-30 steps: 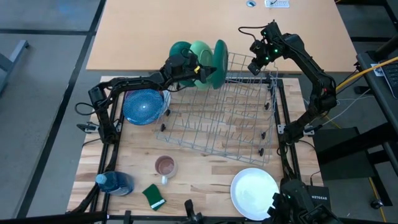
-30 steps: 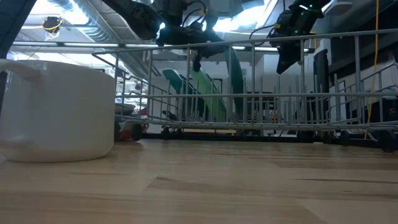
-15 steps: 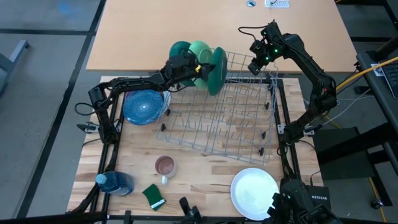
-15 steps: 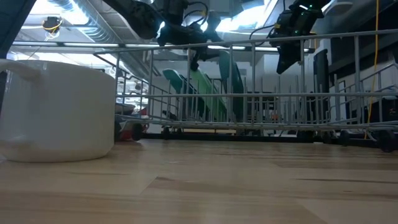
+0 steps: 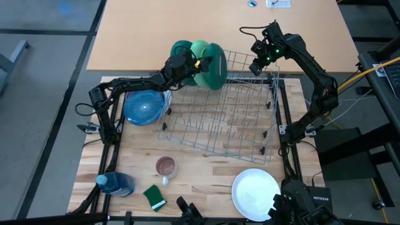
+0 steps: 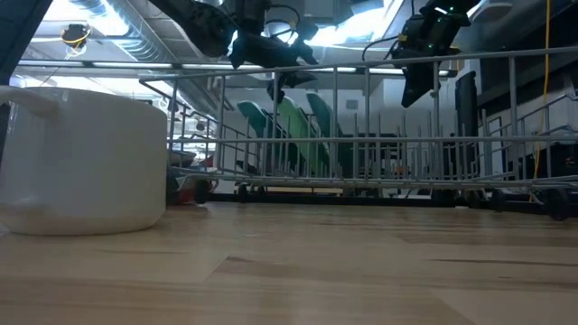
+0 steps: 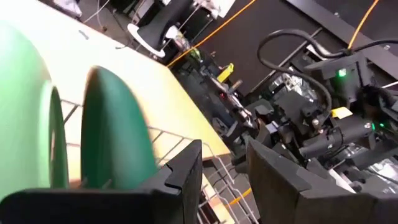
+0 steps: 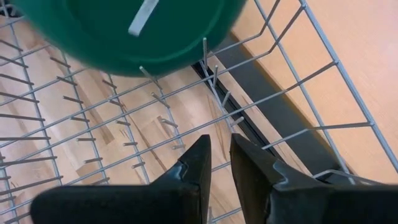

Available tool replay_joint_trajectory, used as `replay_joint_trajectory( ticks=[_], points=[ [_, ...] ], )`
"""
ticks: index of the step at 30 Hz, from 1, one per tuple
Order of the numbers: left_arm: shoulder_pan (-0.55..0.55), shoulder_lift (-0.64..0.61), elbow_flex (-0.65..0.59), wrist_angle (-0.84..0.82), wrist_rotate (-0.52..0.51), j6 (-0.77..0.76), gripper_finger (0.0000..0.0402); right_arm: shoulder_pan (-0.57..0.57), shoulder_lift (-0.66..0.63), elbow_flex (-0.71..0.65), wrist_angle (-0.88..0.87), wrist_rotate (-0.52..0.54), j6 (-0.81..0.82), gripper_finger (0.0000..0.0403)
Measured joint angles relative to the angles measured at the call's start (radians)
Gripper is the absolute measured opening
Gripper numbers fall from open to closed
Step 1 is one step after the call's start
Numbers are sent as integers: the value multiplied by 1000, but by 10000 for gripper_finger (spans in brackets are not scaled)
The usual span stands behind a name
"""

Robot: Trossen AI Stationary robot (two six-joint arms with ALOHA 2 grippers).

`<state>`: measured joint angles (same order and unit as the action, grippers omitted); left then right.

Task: Sort dishes
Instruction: Put the bottom white plate into the dishwasher rack

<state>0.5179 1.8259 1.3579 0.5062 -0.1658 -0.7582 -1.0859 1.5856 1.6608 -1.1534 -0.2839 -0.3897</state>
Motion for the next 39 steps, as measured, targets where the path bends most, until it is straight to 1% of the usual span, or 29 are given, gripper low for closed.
replay_joint_trajectory(
  ticks=[5, 8, 10, 14, 18, 21, 24, 27, 30, 32, 35, 39],
  points=[
    [-4, 0, -1, 39, -2, 30, 114, 0, 0, 0, 0, -60, 1, 65],
    [-5, 0, -2, 100, -1, 69, 113, 0, 0, 0, 0, -69, 0, 65],
    [-9, 0, -2, 138, 21, 115, 113, 0, 0, 0, -1, -69, 0, 65],
    [-29, 0, -2, 195, 137, 190, 113, 0, 0, 0, -9, -69, 0, 65],
    [-77, 0, -2, 183, 285, 264, 113, 0, 0, 0, -37, -70, 0, 65],
    [-129, 0, -2, 185, 384, 377, 113, 0, 0, 0, -80, -70, 0, 65],
    [-190, 0, -2, 183, 438, 481, 113, 0, 0, 0, -121, -74, 0, 65],
    [-248, 0, -1, 180, 471, 544, 113, 0, 0, 0, -175, -107, 0, 65],
    [-305, 0, -1, 125, 512, 610, 113, 10, 0, 0, -229, -183, 0, 65],
    [-345, 0, -1, 67, 527, 657, 113, 33, -4, 0, -253, -214, 0, 65],
    [-398, 0, -1, -31, 530, 739, 113, 88, -32, 0, -286, -225, 0, 65],
    [-452, 0, -1, -156, 531, 817, 113, 202, -88, 0, -301, -224, 36, 65]
  ],
)
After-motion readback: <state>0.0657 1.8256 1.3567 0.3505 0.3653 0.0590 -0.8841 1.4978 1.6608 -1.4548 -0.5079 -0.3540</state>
